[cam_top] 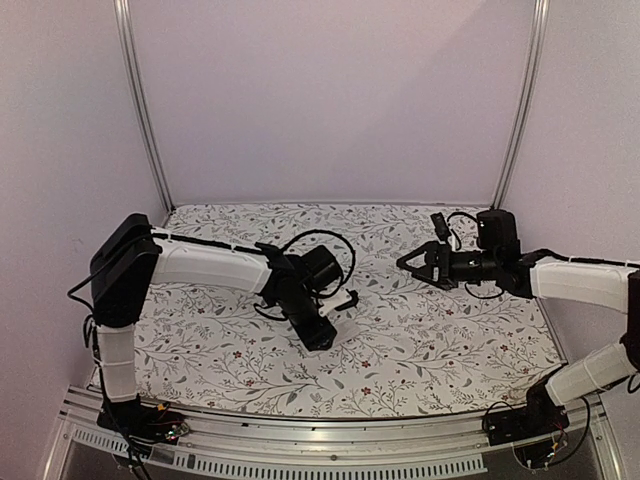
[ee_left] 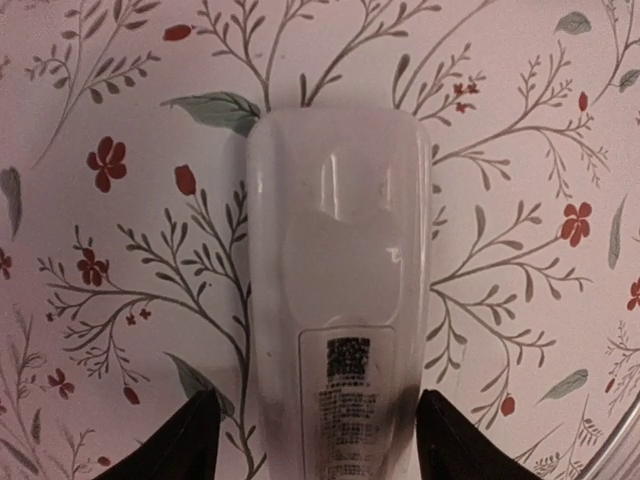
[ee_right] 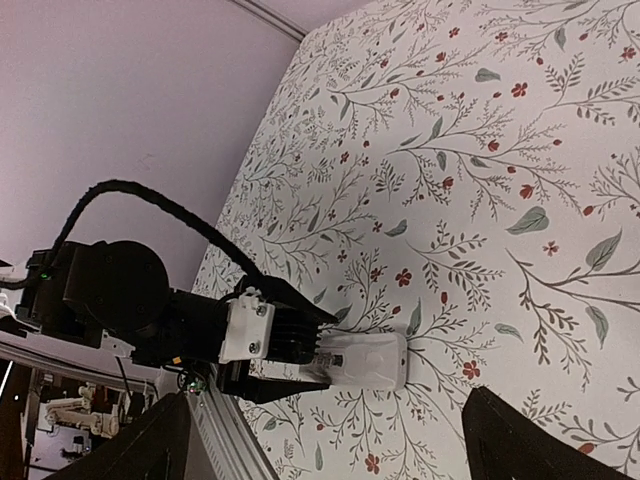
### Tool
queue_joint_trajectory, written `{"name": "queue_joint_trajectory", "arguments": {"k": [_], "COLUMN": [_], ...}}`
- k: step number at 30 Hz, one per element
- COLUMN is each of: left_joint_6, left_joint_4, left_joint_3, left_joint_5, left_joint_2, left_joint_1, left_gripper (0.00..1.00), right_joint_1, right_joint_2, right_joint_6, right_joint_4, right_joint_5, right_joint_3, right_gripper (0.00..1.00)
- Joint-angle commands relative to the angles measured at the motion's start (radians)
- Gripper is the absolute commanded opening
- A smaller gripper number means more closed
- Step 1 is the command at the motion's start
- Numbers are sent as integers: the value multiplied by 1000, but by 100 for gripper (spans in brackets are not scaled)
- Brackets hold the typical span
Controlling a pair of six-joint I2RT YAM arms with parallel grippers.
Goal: Load the batteries into the remote control
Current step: Pick up the remote control from the center of the board.
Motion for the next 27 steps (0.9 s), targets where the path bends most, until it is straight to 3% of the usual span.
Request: {"name": "queue_joint_trajectory", "arguments": {"k": [1,8,15,21,27], "left_joint_6": [14,39,37,4,-8], "left_joint_4": [-30,-70,-42,144,315], "left_joint_3": [37,78,87,7,-48], "left_joint_5": [-2,-16,18,191,390], "left_joint_2": [47,94,63,-144,-337], "left_joint_1": [-16,-33,-26,30,62], "left_gripper": [64,54,34,27,26], "right_joint_1": [-15,-18,-17,-18,-10], "right_joint_2": [-122,-324,-446,-420,-368], "right_joint_6": [-93,-110,-177,-198,-204], "right_joint_4": [-71,-93,-94,-58,146], "right_joint_5": [127,341,353,214,-12], "right_joint_3": [-31,-94,-126,-94,-86], "right_gripper": [98,99,99,99,99]}}
